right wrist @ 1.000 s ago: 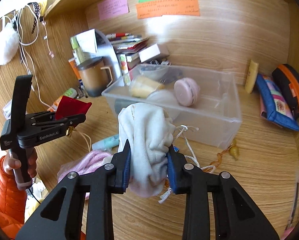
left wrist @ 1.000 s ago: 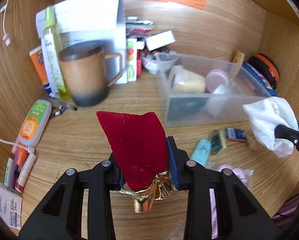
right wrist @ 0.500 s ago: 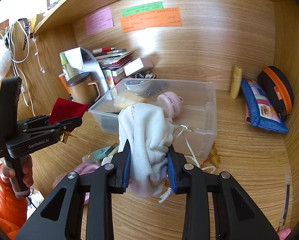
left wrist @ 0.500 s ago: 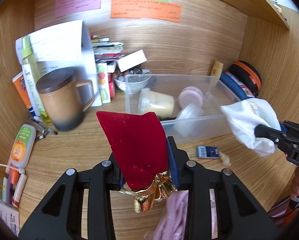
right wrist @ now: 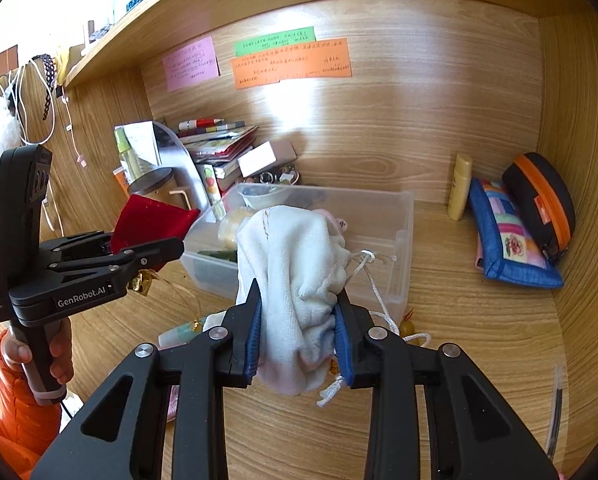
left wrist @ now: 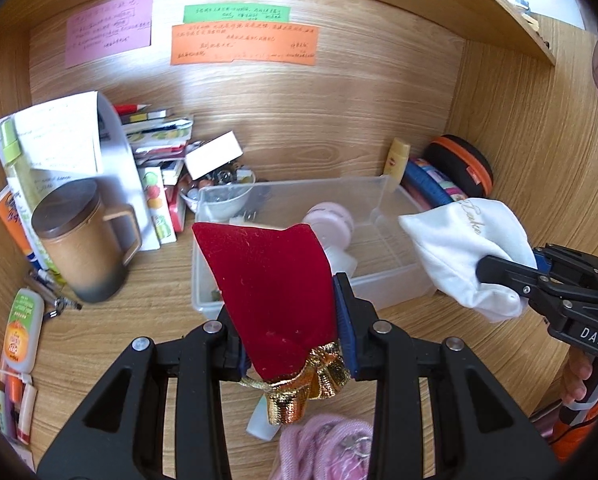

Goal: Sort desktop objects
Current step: 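Lift and carry the red pouch and white pouch over the clear box with both tools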

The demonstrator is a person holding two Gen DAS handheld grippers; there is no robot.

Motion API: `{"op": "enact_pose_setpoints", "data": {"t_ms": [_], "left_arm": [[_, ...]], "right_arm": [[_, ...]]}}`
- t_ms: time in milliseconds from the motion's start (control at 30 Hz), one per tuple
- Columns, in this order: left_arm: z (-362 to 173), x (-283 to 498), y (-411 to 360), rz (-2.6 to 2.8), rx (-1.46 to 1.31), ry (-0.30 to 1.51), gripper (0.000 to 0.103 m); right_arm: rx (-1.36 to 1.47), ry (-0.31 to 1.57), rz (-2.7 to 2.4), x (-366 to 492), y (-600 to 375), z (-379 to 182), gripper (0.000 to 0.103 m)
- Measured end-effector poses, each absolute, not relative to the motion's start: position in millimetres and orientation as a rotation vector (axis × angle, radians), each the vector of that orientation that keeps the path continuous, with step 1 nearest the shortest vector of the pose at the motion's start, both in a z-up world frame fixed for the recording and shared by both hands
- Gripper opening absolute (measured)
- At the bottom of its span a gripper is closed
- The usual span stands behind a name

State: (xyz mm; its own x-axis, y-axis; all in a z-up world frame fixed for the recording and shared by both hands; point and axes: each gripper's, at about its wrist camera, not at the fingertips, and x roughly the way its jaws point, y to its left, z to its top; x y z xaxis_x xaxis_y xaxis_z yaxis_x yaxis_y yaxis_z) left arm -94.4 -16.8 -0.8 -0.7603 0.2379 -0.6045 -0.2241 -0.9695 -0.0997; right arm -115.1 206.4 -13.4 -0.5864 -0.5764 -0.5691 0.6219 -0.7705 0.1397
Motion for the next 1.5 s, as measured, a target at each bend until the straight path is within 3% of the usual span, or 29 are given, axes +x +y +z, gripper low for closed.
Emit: {"op": "enact_pose_setpoints", "data": {"t_ms": [933, 1500], "left_arm": [[27, -152, 10, 2.686, -0.88, 0.002, 0.034], [9, -204, 7, 2.68, -0.961, -0.024, 0.034]], "right_arm": [[0.795, 0.122, -2.35, -162, 185, -2, 0.028], [0.865, 0.125, -2.35, -216, 172, -11, 0.028]]}}
